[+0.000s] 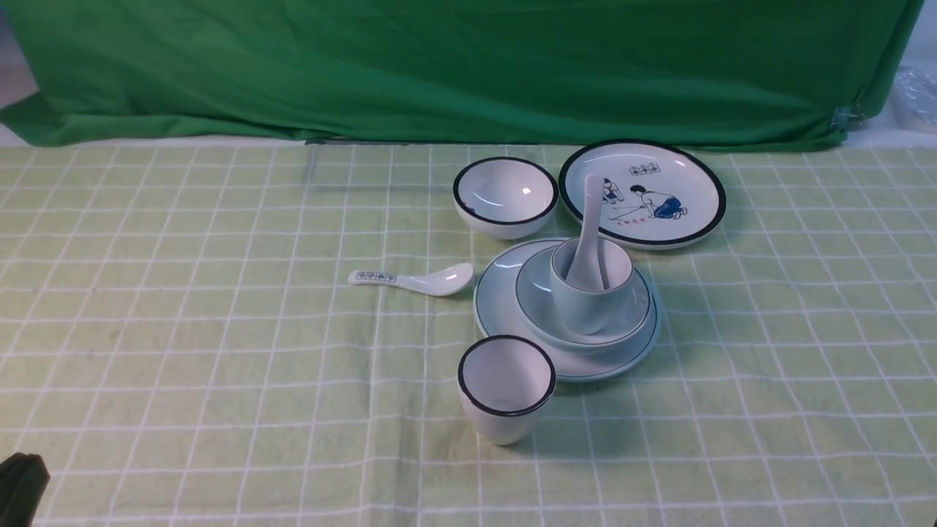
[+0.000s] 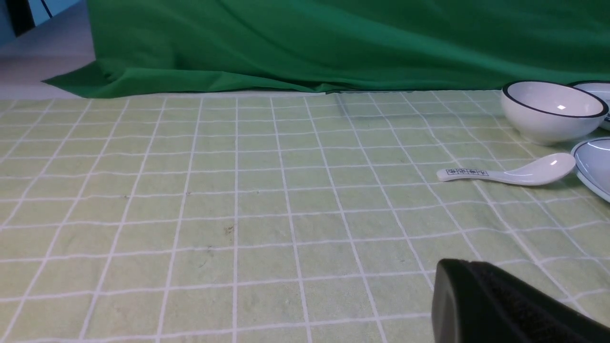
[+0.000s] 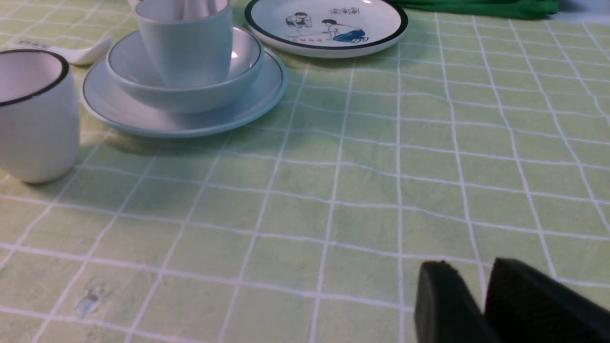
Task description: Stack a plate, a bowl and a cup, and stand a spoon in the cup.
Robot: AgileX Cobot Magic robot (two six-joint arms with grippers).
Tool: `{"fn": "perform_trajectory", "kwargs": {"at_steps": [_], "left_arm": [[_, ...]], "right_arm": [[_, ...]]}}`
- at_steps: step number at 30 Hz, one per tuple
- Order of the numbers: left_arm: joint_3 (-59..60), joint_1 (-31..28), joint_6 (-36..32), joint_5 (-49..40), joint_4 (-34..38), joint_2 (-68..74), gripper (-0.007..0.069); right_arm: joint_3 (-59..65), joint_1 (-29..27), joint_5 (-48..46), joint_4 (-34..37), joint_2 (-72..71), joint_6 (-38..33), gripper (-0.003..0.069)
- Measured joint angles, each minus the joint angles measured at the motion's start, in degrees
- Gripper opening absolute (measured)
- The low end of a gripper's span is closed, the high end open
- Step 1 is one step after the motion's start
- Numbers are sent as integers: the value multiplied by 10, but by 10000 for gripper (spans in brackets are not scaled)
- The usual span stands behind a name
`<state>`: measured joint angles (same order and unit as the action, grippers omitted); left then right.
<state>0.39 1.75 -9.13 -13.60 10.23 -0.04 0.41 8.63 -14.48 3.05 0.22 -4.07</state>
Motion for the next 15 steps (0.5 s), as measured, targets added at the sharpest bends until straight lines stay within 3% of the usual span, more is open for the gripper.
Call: {"fn": "perform_trajectory", "kwargs": {"at_steps": [15], "left_arm": [[0,0,0,0,0,0,2]], "right_arm": [[0,0,0,0,0,0,218]]}}
